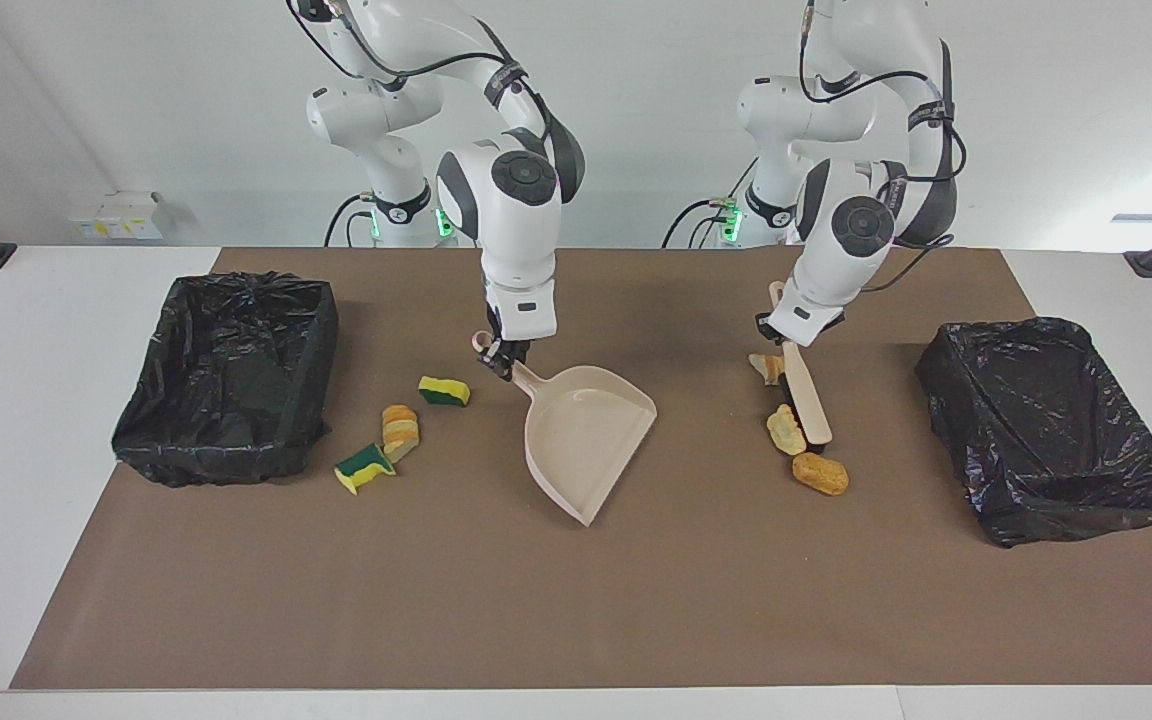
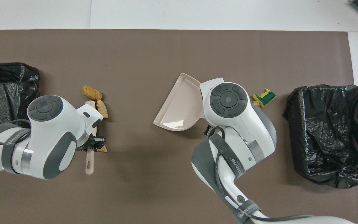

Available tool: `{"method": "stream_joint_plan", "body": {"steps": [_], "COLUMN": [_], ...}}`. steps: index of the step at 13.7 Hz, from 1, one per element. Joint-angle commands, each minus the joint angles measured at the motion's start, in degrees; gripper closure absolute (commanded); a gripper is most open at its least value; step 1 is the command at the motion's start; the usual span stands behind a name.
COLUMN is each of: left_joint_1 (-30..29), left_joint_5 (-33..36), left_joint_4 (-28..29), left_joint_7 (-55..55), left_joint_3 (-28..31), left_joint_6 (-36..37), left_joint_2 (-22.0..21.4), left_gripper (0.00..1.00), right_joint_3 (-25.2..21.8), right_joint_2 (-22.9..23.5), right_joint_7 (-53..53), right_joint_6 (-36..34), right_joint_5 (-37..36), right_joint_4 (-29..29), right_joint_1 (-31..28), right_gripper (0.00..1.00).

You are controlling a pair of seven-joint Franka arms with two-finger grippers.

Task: Sweep and dump trash in bin
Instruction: 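Sweep the bread pieces toward the dustpan with the left gripper's brush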

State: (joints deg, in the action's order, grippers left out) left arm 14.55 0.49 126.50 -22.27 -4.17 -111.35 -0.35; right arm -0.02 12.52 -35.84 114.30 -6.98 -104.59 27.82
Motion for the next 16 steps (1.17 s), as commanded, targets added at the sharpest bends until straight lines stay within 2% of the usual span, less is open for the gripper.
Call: {"method": "stream_joint_plan", "body": {"steps": [1,3,5,7,9,10,14,16], "left_joint_1": [0.49,-2.13,-5.13,-8.29,-9.97,-9.89,-8.75,-8.13], "left_joint_5": [-0.67,0.2,1.26,6.16,7.41,9.24,9.88,8.22], "left_joint_4": [-0.97,-6.41,-7.4,-8.63,-14.23,-15.22,-13.83,-11.11], "left_joint_7": [-1.38,0.11,4.15,12.73,20.4,22.25,26.67,26.14], "left_joint_3": [1.26,1.44,1.44,1.44,1.44,1.44,1.27,1.09], "left_joint_6": [1.3,4.64,2.11,-2.19,-1.86,-1.68,-2.47,-2.82], "left_joint_2": [-2.11,-1.68,-0.53,0.7,6.3,8.16,10.72,9.76], "left_gripper": [1.0,1.0,1.0,1.0,1.0,1.0,1.0,1.0], "right_joint_3": [0.55,0.55,0.55,0.55,0.55,0.55,0.55,0.55], "right_joint_2": [-2.06,-1.62,-0.57,-0.13,1.1,2.06,2.51,2.43], "right_joint_7": [-9.75,-10.91,-15.72,-18.9,-20.93,-21.11,-21.02,-21.55], "right_joint_6": [0.47,3.18,8.72,10.4,12.25,13.22,13.32,10.26], "right_joint_5": [1.26,1.26,1.18,1.26,1.18,1.18,1.09,1.09], "right_joint_4": [-2.63,-3.51,-4.74,-4.75,-4.66,-4.57,-4.48,-4.39], "right_joint_1": [-1.28,-0.93,-1.1,-1.11,-0.59,-0.58,0.82,0.22], "right_gripper": [1.0,1.0,1.0,1.0,1.0,1.0,1.0,1.0]}}
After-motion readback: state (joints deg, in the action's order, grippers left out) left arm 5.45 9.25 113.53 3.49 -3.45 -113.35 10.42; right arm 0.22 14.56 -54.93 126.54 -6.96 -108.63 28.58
